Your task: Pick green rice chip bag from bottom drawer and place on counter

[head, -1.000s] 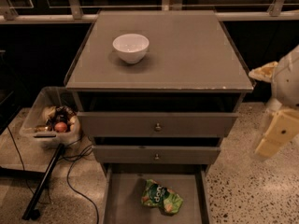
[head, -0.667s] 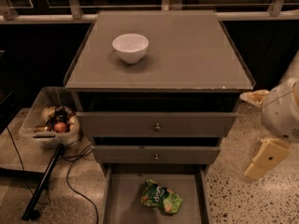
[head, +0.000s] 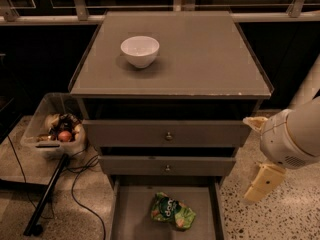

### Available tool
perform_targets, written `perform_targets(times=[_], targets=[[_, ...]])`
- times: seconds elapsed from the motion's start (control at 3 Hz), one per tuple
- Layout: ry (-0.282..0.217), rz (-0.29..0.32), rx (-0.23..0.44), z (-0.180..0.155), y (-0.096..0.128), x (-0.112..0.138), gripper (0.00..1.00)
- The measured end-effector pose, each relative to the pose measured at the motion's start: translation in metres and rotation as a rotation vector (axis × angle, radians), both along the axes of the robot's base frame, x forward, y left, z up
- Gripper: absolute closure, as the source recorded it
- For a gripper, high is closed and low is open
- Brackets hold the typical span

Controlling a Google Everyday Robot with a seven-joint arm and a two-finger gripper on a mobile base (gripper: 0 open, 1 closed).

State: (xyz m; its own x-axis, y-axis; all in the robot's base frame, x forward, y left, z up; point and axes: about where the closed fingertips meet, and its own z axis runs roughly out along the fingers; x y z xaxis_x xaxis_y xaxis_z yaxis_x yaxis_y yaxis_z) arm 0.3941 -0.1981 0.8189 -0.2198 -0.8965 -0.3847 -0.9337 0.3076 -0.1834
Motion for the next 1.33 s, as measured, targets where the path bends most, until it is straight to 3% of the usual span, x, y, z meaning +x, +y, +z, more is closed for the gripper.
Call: perform_targets(times=[0.67,1.0,1.33], targets=[[0.101,0.033,0.059,-0.073,0.015,-0.003,0.0],[0.117,0.046,0.11,-0.12,0.017,-0.003,0.0],[0.095,0.064,0.173,-0.163,0.019,0.0,0.0]])
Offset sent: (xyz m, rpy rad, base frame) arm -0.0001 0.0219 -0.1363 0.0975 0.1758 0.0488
